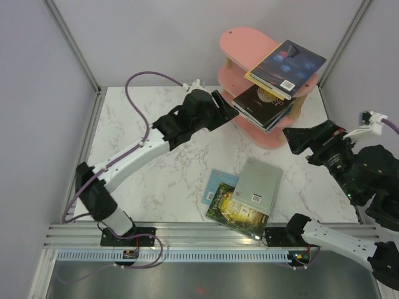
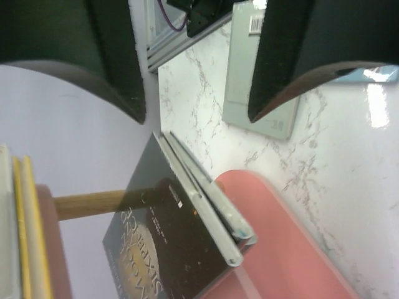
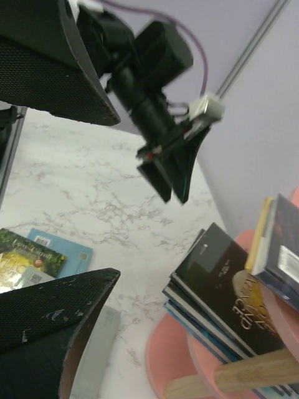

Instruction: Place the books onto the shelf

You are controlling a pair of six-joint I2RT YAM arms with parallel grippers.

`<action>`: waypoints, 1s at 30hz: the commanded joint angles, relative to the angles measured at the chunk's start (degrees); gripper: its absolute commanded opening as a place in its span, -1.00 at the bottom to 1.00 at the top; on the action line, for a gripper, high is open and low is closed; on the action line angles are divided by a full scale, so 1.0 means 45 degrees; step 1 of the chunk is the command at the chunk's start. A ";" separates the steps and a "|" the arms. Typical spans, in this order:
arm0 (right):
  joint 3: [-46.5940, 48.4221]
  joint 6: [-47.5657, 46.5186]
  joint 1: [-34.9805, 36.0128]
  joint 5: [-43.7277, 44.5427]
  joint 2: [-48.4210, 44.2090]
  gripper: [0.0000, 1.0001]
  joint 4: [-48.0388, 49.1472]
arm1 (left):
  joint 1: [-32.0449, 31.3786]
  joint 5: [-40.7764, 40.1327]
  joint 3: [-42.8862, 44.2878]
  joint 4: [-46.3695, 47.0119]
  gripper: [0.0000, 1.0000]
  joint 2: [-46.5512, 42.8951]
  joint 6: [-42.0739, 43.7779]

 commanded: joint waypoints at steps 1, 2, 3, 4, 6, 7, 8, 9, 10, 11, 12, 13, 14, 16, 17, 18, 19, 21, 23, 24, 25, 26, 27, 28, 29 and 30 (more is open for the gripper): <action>-0.0901 -0.0151 0.0090 -0.1709 0.0793 0.96 -0.0794 | 0.0473 -0.0137 -0.1614 0.0114 0.48 -0.2822 0.1902; -0.1814 0.0004 0.0071 -0.2004 0.0832 0.96 -0.0775 | 0.0571 0.0098 -0.2063 0.0076 0.63 -0.3232 0.2256; -0.2287 0.0335 0.0090 -0.2278 0.0852 0.96 -0.0774 | 0.0572 0.0468 -0.3073 0.0075 0.83 -0.3855 0.2569; -0.3201 0.0454 0.0071 -0.2900 0.0852 0.96 -0.0736 | 0.0572 0.0704 -0.3605 0.0075 0.99 -0.4151 0.2978; -0.4084 0.0863 0.0071 -0.3256 0.0871 0.96 -0.0735 | 0.0572 0.1328 -0.5182 0.0249 1.00 -0.4484 0.3176; -0.4901 0.0981 0.0071 -0.3509 0.0833 0.96 -0.0755 | 0.0591 0.2298 -0.5618 0.0367 1.00 -0.4486 0.3429; -0.5257 0.1118 0.0032 -0.3492 0.0755 0.96 -0.0871 | 0.0572 0.2772 -0.5989 0.0581 1.00 -0.4389 0.3451; -0.5609 0.1429 0.0012 -0.3511 0.0715 0.96 -0.0949 | 0.0591 0.3318 -0.6631 0.0892 1.00 -0.4195 0.3509; -0.6250 0.1528 -0.0181 -0.3511 0.0657 0.96 -0.1008 | 0.0591 0.4425 -0.6928 0.1205 0.99 -0.3787 0.3509; -0.6566 0.1587 -0.0338 -0.3724 0.0560 0.96 -0.1067 | 0.0553 0.4881 -0.7395 0.1556 1.00 -0.3512 0.3413; -0.6840 0.1685 -0.0571 -0.3920 0.0520 0.96 -0.1067 | 0.0552 0.5833 -0.7593 0.2352 1.00 -0.3239 0.3238; -0.7403 0.1686 -0.1134 -0.4115 0.0500 0.96 -0.1067 | 0.0571 0.6171 -0.7711 0.2824 1.00 -0.2694 0.3139; -0.7718 0.1686 -0.1488 -0.4736 0.0481 0.96 -0.1087 | 0.0533 0.6368 -0.7867 0.3080 1.00 -0.2457 0.3022; -0.8672 0.1434 -0.2791 -0.5460 0.0326 0.96 -0.1068 | 0.0513 0.6856 -0.7946 0.3978 1.00 -0.1969 0.2885; -0.8969 0.1316 -0.3245 -0.5716 0.0247 0.96 -0.1029 | 0.0513 0.6955 -0.7869 0.4136 1.00 -0.1502 0.2846; -0.9204 0.1199 -0.3656 -0.6163 0.0111 0.96 -0.0970 | 0.0513 0.7169 -0.7791 0.4292 1.00 -0.1208 0.2826; -0.9709 0.1120 -0.4375 -0.6342 -0.0084 0.96 -0.0854 | 0.0494 0.7345 -0.7655 0.4487 1.00 -0.0953 0.2826; -1.0219 0.1100 -0.4966 -0.6867 -0.0144 0.96 -0.0833 | 0.0494 0.7696 -0.7225 0.4606 0.98 -0.0210 0.2768; -1.1001 0.0984 -0.5903 -0.7182 -0.0203 0.96 -0.0774 | 0.0474 0.7854 -0.6816 0.4646 0.98 0.0199 0.2748; -1.1216 0.0944 -0.6196 -0.7396 -0.0242 0.96 -0.0755 | 0.0455 0.7971 -0.6678 0.5032 0.98 0.0511 0.2670; -1.1566 0.0924 -0.6798 -0.7514 -0.0435 0.96 -0.0658 | 0.0416 0.8030 -0.6541 0.5171 0.98 0.0727 0.2650; -1.1763 0.0943 -0.7094 -0.7612 -0.0495 0.96 -0.0638 | 0.0396 0.8108 -0.6289 0.5231 0.98 0.0922 0.2631; -1.1958 0.0944 -0.7368 -0.7710 -0.0515 0.96 -0.0599 | 0.0377 0.8302 -0.6132 0.5270 0.98 0.1408 0.2611; -1.2327 0.0982 -0.7815 -0.7711 -0.0515 0.96 -0.0541 | 0.0318 0.8381 -0.5995 0.5290 0.98 0.1606 0.2611; -1.2544 0.0983 -0.8013 -0.8059 -0.0515 0.96 -0.0463 | 0.0298 0.8479 -0.5761 0.5329 0.97 0.1821 0.2611; -1.2759 0.1118 -0.8170 -0.8120 -0.0554 0.96 -0.0423 | 0.0260 0.8731 -0.5643 0.5368 0.97 0.2248 0.2630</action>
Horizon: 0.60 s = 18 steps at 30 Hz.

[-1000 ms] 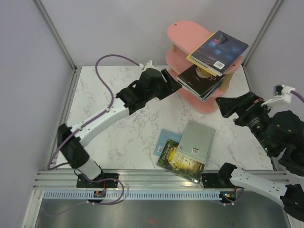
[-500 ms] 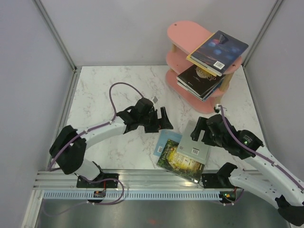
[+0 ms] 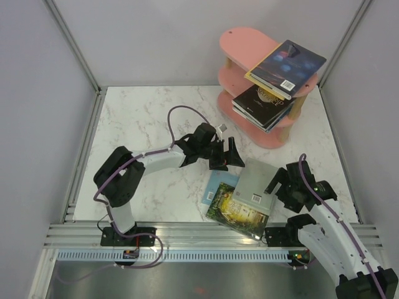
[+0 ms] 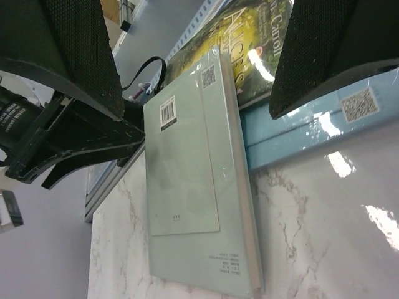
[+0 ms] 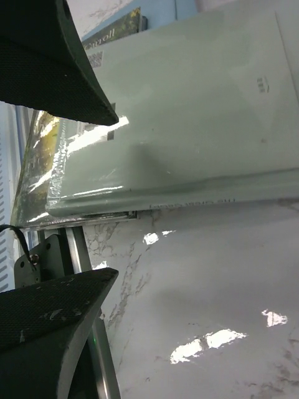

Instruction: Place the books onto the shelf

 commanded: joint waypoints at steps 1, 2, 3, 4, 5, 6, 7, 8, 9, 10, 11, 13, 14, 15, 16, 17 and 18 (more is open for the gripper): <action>-0.0786 0.0109 -0.0647 -0.0883 -0.0238 0.96 0.0484 | -0.0236 0.1122 0.0726 0.0768 0.97 0.0887 0.0085; -0.1003 0.0206 -0.0707 -0.0962 -0.0336 0.96 0.0641 | -0.0275 0.1181 0.0823 0.0807 0.96 0.1062 0.0085; -0.1179 0.0536 -0.0746 -0.0982 -0.0395 0.96 0.0739 | -0.0314 0.1298 0.0843 0.0846 0.96 0.1161 0.0066; -0.1509 0.0674 -0.0746 -0.1059 -0.0512 0.96 0.1050 | -0.0392 0.1395 0.0824 0.0885 0.96 0.1375 0.0047; -0.1667 0.0869 -0.0766 -0.1215 -0.0590 0.96 0.1208 | -0.0432 0.1474 0.0766 0.0982 0.96 0.1454 0.0046; -0.1940 0.1122 -0.0766 -0.1255 -0.0649 0.96 0.1345 | -0.0451 0.1629 0.0727 0.1119 0.96 0.1532 -0.0012; -0.2078 0.1280 -0.0747 -0.1294 -0.0765 0.96 0.1655 | -0.0510 0.1766 0.0668 0.1294 0.96 0.1726 -0.0070; -0.2234 0.1397 -0.0766 -0.1314 -0.0805 0.96 0.1774 | -0.0549 0.1941 0.0552 0.1470 0.96 0.1864 -0.0148; -0.2545 0.1476 -0.0747 -0.1295 -0.0864 0.96 0.2104 | -0.0588 0.2291 0.0473 0.1974 0.96 0.2000 -0.0381; -0.2702 0.1689 -0.0766 -0.1352 -0.1077 0.96 0.2340 | -0.0646 0.2469 0.0298 0.2289 0.96 0.2118 -0.0538; -0.2878 0.1807 -0.0766 -0.1469 -0.1272 0.96 0.2574 | -0.0685 0.2761 0.0181 0.2717 0.96 0.2293 -0.0907; -0.3327 0.2352 -0.0785 -0.1548 -0.1856 0.96 0.3042 | -0.0763 0.3074 -0.0034 0.3928 0.96 0.2489 -0.1338; -0.3522 0.2549 -0.0786 -0.1664 -0.2054 0.96 0.3219 | -0.0803 0.3231 -0.0267 0.4435 0.96 0.2664 -0.1592; -0.3814 0.2686 -0.0766 -0.1704 -0.2249 0.96 0.3260 | -0.0842 0.3542 -0.0386 0.4904 0.96 0.2762 -0.2116; -0.3895 0.2784 -0.0747 -0.1724 -0.2696 0.96 0.3260 | -0.0881 0.3699 -0.0561 0.5837 0.95 0.2841 -0.2354; -0.3992 0.2901 -0.0766 -0.1743 -0.2952 0.96 0.3241 | -0.0920 0.3817 -0.0679 0.6330 0.95 0.2900 -0.2607; -0.4070 0.2980 -0.0766 -0.1821 -0.3380 0.94 0.3202 | -0.0940 0.4070 -0.0757 0.6896 0.93 0.3016 -0.3132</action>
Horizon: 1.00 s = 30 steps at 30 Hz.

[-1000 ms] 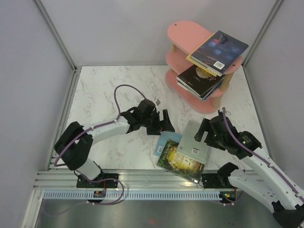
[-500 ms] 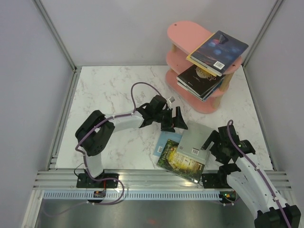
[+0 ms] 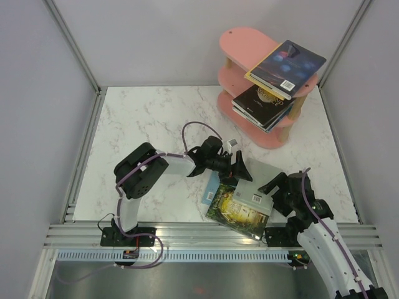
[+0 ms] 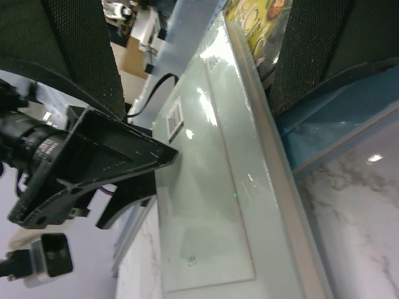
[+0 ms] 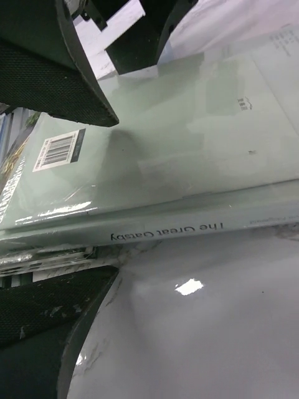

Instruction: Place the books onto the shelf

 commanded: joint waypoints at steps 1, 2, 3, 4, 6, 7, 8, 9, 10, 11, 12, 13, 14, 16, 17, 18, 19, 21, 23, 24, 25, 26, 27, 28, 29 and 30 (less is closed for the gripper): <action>-0.0506 0.0688 -0.0018 -0.0175 -0.0799 0.89 0.0069 | -0.0192 0.1327 -0.0514 0.3715 0.93 0.0346 -0.1829; -0.0506 0.0766 -0.0037 -0.0195 -0.0975 0.86 0.0069 | -0.0173 0.1502 -0.0652 0.4344 0.91 0.0404 -0.2451; -0.0448 0.0824 -0.0018 -0.0195 -0.1286 0.85 0.0069 | -0.0192 0.1581 -0.0769 0.4911 0.90 0.0521 -0.2805; -0.0428 0.0844 -0.0037 -0.0214 -0.1405 0.79 0.0088 | -0.0192 0.1621 -0.1041 0.6347 0.89 0.0580 -0.3195; -0.0389 0.0845 -0.0037 -0.0331 -0.1581 0.74 0.0243 | -0.0192 0.1719 -0.1277 0.7722 0.86 0.0891 -0.4542; -0.0389 0.0806 -0.0037 -0.0486 -0.1582 0.71 0.0302 | -0.0192 0.1758 -0.1414 0.8599 0.86 0.1086 -0.5050; -0.0389 0.0747 -0.0037 -0.0546 -0.1621 0.71 0.0361 | -0.0211 0.1797 -0.1473 1.0252 0.79 0.1282 -0.6157; -0.0331 0.0747 -0.0037 -0.0546 -0.1641 0.67 0.0420 | -0.0192 0.1797 -0.1473 1.1950 0.75 0.1767 -0.7212; -0.0253 0.0727 -0.0018 -0.0546 -0.1660 0.65 0.0420 | -0.0192 0.1797 -0.1415 1.1967 0.72 0.1965 -0.7223; -0.0175 0.0708 -0.0057 -0.0469 -0.1699 0.64 0.0420 | -0.0211 0.1836 -0.1376 1.2934 0.65 0.2141 -0.7957; 0.0077 0.0650 -0.0038 -0.0430 -0.1738 0.61 0.0401 | -0.0250 0.1875 -0.1299 1.3079 0.61 0.2298 -0.8119; 0.0234 0.0591 -0.0037 -0.0352 -0.1719 0.51 0.0381 | -0.0270 0.1914 -0.1220 1.3100 0.59 0.2338 -0.8160; 0.0429 0.0533 -0.0037 -0.0216 -0.1719 0.45 0.0401 | -0.0251 0.1934 -0.1220 1.2772 0.58 0.2300 -0.8005; 0.1074 0.0338 -0.0037 -0.0059 -0.1602 0.28 0.0420 | -0.0270 0.1953 -0.1297 1.2283 0.55 0.1989 -0.7538; 0.1269 0.0279 -0.0037 0.0038 -0.1544 0.26 0.0440 | -0.0270 0.1953 -0.1298 1.2048 0.55 0.1910 -0.7381; 0.1619 0.0220 -0.0018 0.0039 -0.1408 0.25 0.0594 | -0.0270 0.1973 -0.1259 1.1388 0.54 0.1831 -0.7224; 0.1777 0.0142 -0.0018 0.0039 -0.1329 0.24 0.0654 | -0.0270 0.2031 -0.1201 1.1092 0.52 0.1753 -0.7049; 0.2245 0.0161 -0.0018 0.0020 -0.1153 0.24 0.0887 | -0.0270 0.2109 -0.1122 1.0235 0.47 0.1597 -0.6580; 0.2520 0.0200 -0.0018 0.0039 -0.1113 0.24 0.1083 | -0.0270 0.2071 -0.1044 0.9976 0.44 0.1499 -0.6364; 0.2676 0.0219 -0.0037 0.0001 -0.1055 0.23 0.1355 | -0.0251 0.2071 -0.1005 0.9937 0.44 0.1460 -0.6344; 0.2735 0.0258 -0.0057 -0.0038 -0.1035 0.16 0.1454 | -0.0251 0.2051 -0.0966 0.9917 0.44 0.1440 -0.6344; 0.2736 0.0316 -0.0038 -0.0097 -0.1035 0.08 0.1571 | -0.0231 0.2051 -0.0888 0.9897 0.43 0.1459 -0.6382; 0.2601 0.0356 -0.0018 -0.0213 -0.0997 0.01 0.1940 | -0.0212 0.2070 -0.0810 0.9839 0.43 0.1421 -0.6364; 0.2503 0.0395 -0.0037 -0.0427 -0.0977 -0.21 0.2098 | -0.0212 0.2051 -0.0635 0.9761 0.43 0.1420 -0.6363; 0.2405 0.0550 -0.0037 -0.0507 -0.0957 -0.37 0.2293 | -0.0212 0.2051 -0.0556 0.9741 0.42 0.1401 -0.6421; 0.2075 0.0648 -0.0057 -0.0623 -0.0996 -0.56 0.2798 | -0.0154 0.2051 -0.0401 0.9683 0.41 0.1382 -0.6403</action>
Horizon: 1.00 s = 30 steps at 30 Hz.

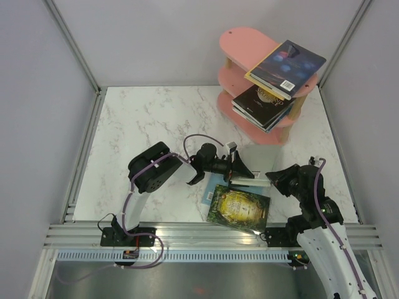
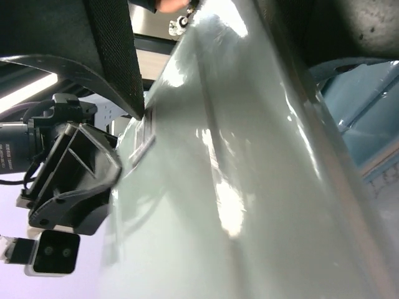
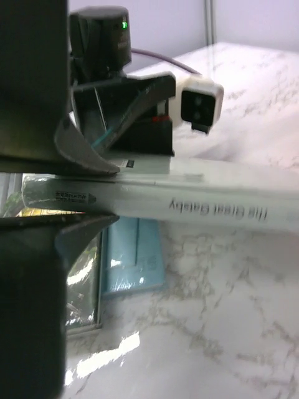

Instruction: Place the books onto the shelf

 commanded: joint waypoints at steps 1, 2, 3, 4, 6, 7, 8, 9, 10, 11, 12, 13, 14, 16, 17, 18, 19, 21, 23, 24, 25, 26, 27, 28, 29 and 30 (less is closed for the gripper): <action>-0.0171 0.0425 0.0108 -0.1240 0.0004 -0.64 0.2156 | -0.0061 0.0235 0.0912 0.0406 0.39 -0.0862 0.0296; -0.0502 0.0562 0.0108 -0.1359 0.0004 -0.73 0.2410 | -0.0061 0.0215 0.0932 0.0405 0.36 -0.0901 0.0276; -0.0679 0.0911 0.0108 -0.1515 -0.0054 -0.80 0.3031 | -0.0003 0.0176 0.0932 0.0366 0.35 -0.0979 0.0276; -0.0797 0.1069 0.0089 -0.1671 -0.0093 -0.93 0.3289 | 0.0017 0.0118 0.0932 0.0211 0.32 -0.1115 0.0295; -0.1129 0.1459 0.0108 -0.1828 -0.0152 -1.00 0.4089 | 0.0134 0.0097 0.0854 0.0093 0.30 -0.1292 0.0295; -0.1169 0.1558 0.0128 -0.1867 -0.0171 -1.00 0.4266 | 0.0212 0.0059 0.0834 -0.0082 0.26 -0.1486 0.0353; -0.1246 0.1617 0.0089 -0.1868 -0.0152 -1.00 0.4442 | 0.0310 0.0020 0.0815 -0.0683 0.10 -0.1604 0.0431; -0.1247 0.1676 0.0127 -0.1829 -0.0133 -1.00 0.4637 | 0.0504 0.0000 0.0776 -0.1153 0.01 -0.1702 0.0529; -0.1247 0.1715 0.0108 -0.1751 -0.0113 -1.00 0.4678 | 0.0603 -0.0116 0.0737 -0.1506 -0.12 -0.1915 0.0742; -0.1286 0.1774 0.0108 -0.1538 -0.0074 -1.00 0.4697 | 0.0720 -0.0175 0.0679 -0.1722 -0.19 -0.2033 0.0899; -0.1344 0.1890 0.0108 -0.1439 -0.0055 -1.00 0.4775 | 0.0895 -0.0195 0.0678 -0.2343 -0.29 -0.2112 0.1055; -0.1422 0.2181 0.0089 -0.1341 -0.0035 -1.00 0.4911 | 0.0993 -0.0215 0.0736 -0.2755 -0.42 -0.2190 0.1502; -0.1616 0.2320 0.0108 -0.1282 -0.0015 -1.00 0.5241 | 0.1071 -0.0312 0.0795 -0.3223 -0.50 -0.2365 0.1738; -0.1793 0.2671 0.0089 -0.1184 0.0062 -1.00 0.5555 | 0.1306 -0.0681 0.1106 -0.5095 -0.89 -0.2561 0.2594; -0.1910 0.2769 0.0127 -0.1184 0.0218 -1.00 0.5770 | 0.1384 -0.0742 0.1301 -0.5645 -0.95 -0.2639 0.2890; -0.1950 0.2790 0.0108 -0.1165 0.0277 -1.00 0.5830 | 0.1501 -0.0800 0.1728 -0.6501 -0.95 -0.2621 0.3202; -0.1970 0.2828 0.0108 -0.1145 0.0355 -1.00 0.5869 | 0.1560 -0.0898 0.1945 -0.6935 -0.95 -0.2601 0.3747; -0.1970 0.2829 0.0108 -0.1068 0.0511 -1.00 0.5909 | 0.1793 -0.1054 0.2665 -0.7775 -0.95 -0.2446 0.4277; -0.1989 0.2868 0.0127 -0.0989 0.0686 -1.00 0.5928 | 0.1970 -0.1405 0.3059 -0.8577 -0.95 -0.2328 0.4805; -0.1989 0.2887 0.0108 -0.0950 0.0765 -1.00 0.5928 | 0.2203 -0.1503 0.3312 -0.8638 -0.95 -0.2173 0.4904; -0.1989 0.2907 0.0108 -0.0853 0.0863 -1.00 0.5928 | 0.2340 -0.1678 0.3411 -0.8638 -0.95 -0.2113 0.5001; -0.1989 0.2888 0.0128 -0.0794 0.1096 -1.00 0.5947 | 0.2632 -0.1699 0.3548 -0.8658 -0.95 -0.1997 0.5022; -0.1989 0.2829 0.0108 -0.0736 0.1233 -1.00 0.6005 | 0.2751 -0.1661 0.3878 -0.8619 -0.95 -0.1880 0.5061; -0.1989 0.2829 0.0089 -0.0619 0.1351 -1.00 0.6103 | 0.2849 -0.1486 0.4094 -0.8464 -0.95 -0.1530 0.5138; -0.1989 0.2790 0.0108 -0.0540 0.1623 -1.00 0.6316 | 0.2927 -0.1407 0.4309 -0.8443 -0.95 -0.1392 0.5158; -0.1989 0.2751 0.0108 -0.0462 0.1780 -1.00 0.6454 | 0.3082 -0.1348 0.4794 -0.8443 -0.95 -0.1235 0.5139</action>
